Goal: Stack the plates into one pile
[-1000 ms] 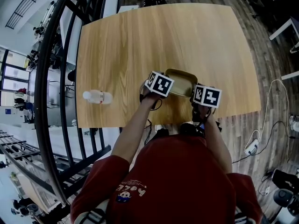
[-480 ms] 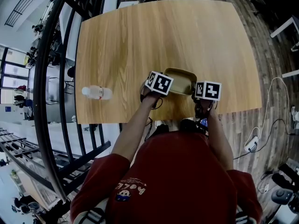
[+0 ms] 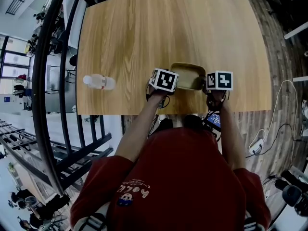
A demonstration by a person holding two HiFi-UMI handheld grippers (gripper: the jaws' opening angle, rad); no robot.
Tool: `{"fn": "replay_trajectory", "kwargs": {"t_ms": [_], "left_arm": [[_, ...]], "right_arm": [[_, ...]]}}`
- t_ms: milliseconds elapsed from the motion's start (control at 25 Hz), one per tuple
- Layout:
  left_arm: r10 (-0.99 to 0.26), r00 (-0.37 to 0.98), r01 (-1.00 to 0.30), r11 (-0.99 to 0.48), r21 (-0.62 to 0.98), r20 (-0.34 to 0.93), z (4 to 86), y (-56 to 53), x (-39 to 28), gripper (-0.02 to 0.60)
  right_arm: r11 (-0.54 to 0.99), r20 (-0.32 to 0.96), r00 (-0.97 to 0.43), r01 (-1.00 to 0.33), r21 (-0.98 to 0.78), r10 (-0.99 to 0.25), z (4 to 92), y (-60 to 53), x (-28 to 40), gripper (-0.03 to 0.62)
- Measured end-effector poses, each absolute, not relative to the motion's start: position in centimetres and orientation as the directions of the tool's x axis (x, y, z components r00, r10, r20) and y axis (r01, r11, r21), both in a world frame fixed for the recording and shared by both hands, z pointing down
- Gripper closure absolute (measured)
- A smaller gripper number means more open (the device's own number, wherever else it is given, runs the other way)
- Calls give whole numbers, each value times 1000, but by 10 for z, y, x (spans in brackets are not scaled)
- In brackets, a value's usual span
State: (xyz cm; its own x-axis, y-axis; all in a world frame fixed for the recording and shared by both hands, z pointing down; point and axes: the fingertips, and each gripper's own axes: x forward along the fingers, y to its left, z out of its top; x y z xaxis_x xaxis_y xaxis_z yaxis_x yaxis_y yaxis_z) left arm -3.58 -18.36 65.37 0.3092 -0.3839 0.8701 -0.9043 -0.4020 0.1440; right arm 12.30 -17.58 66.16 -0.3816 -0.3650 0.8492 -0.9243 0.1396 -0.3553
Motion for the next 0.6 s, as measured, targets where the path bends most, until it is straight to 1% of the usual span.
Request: {"fn": "replay_trajectory", "kwargs": {"t_ms": [200, 360, 600], "left_arm": [[-427, 296, -924, -356, 142, 854, 651, -182, -40, 474], [-429, 260, -947, -288, 142, 865, 655, -170, -48, 474], [-535, 214, -976, -158, 152, 817, 653, -168, -63, 466]], "right_arm": [[179, 840, -390, -921, -347, -379, 661, -183, 119, 431], [202, 811, -413, -911, -360, -414, 660, -187, 114, 431], [204, 739, -448, -892, -402, -503, 643, -193, 115, 433]]}}
